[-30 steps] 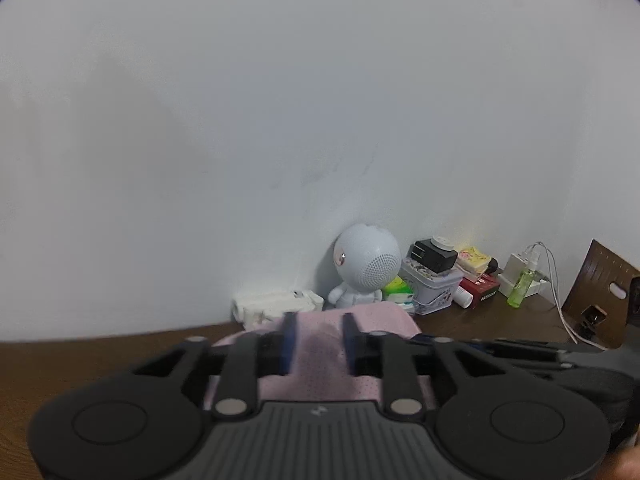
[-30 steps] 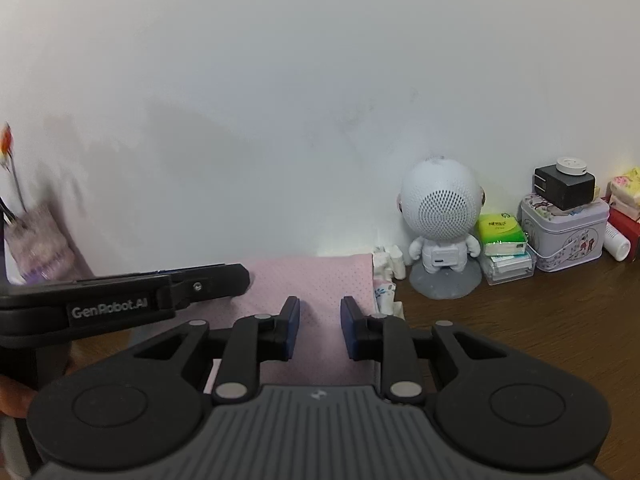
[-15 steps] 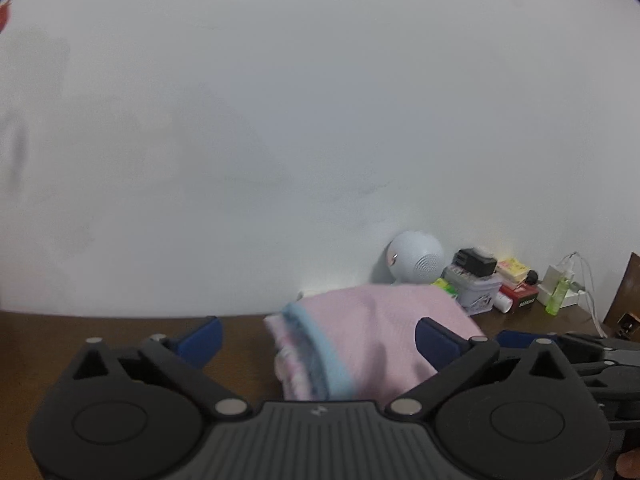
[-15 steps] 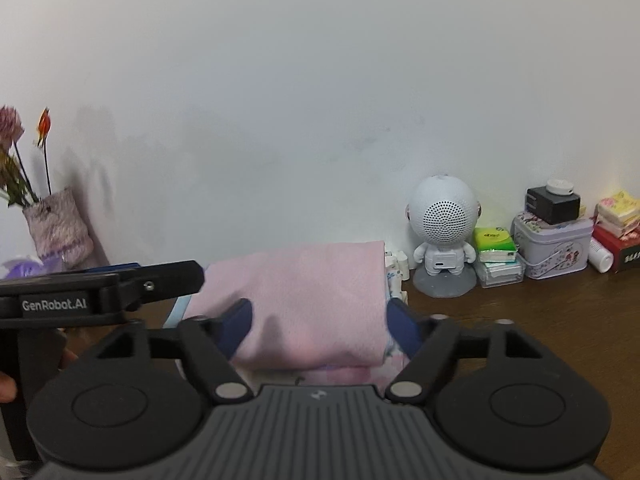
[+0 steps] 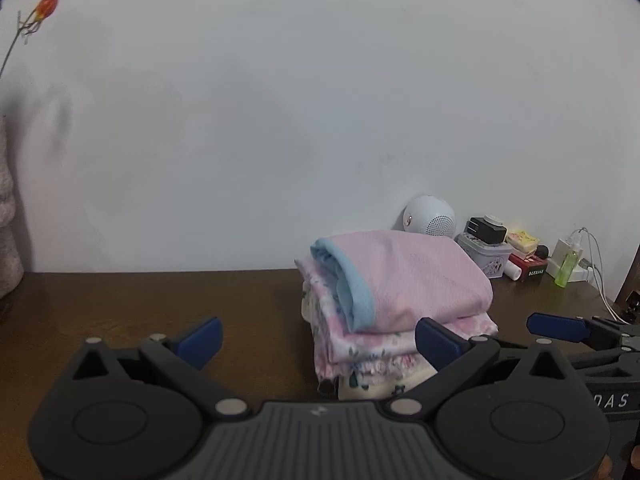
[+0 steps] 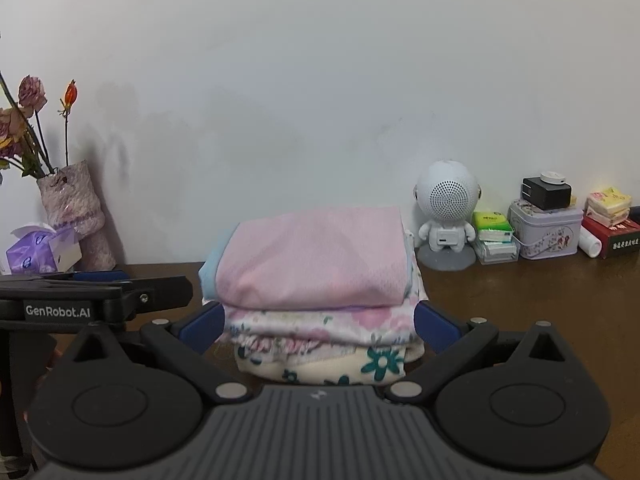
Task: Fold clothes
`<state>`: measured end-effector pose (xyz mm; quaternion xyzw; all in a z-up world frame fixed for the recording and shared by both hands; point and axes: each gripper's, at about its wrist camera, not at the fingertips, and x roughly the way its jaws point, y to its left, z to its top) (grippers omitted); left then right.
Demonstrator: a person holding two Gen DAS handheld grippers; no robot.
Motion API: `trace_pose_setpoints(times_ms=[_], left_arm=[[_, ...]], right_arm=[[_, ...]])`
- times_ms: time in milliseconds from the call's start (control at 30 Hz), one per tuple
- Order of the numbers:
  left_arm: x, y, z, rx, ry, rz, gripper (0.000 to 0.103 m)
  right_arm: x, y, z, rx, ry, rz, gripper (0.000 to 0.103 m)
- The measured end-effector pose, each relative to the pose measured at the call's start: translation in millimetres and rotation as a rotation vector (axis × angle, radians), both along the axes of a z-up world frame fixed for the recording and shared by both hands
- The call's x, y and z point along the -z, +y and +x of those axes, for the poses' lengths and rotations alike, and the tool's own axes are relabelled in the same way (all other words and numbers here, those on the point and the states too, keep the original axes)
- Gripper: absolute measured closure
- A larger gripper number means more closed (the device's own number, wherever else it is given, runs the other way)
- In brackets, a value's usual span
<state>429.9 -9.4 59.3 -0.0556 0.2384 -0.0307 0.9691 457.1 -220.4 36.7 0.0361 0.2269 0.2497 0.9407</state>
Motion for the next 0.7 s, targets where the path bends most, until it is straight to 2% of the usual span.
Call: trace_pose_setpoints(times_ms=[300, 700], left_arm=[[-1, -2, -37, 0.013, 0.004, 0.007, 0.0], [4, 1, -109, 0.016, -0.003, 0.035, 0.0]], right_arm=[[1, -4, -36, 0.011, 0.01, 0.002, 0.0], [6, -13, -93, 0.0, 0.018, -0.002, 0.0]])
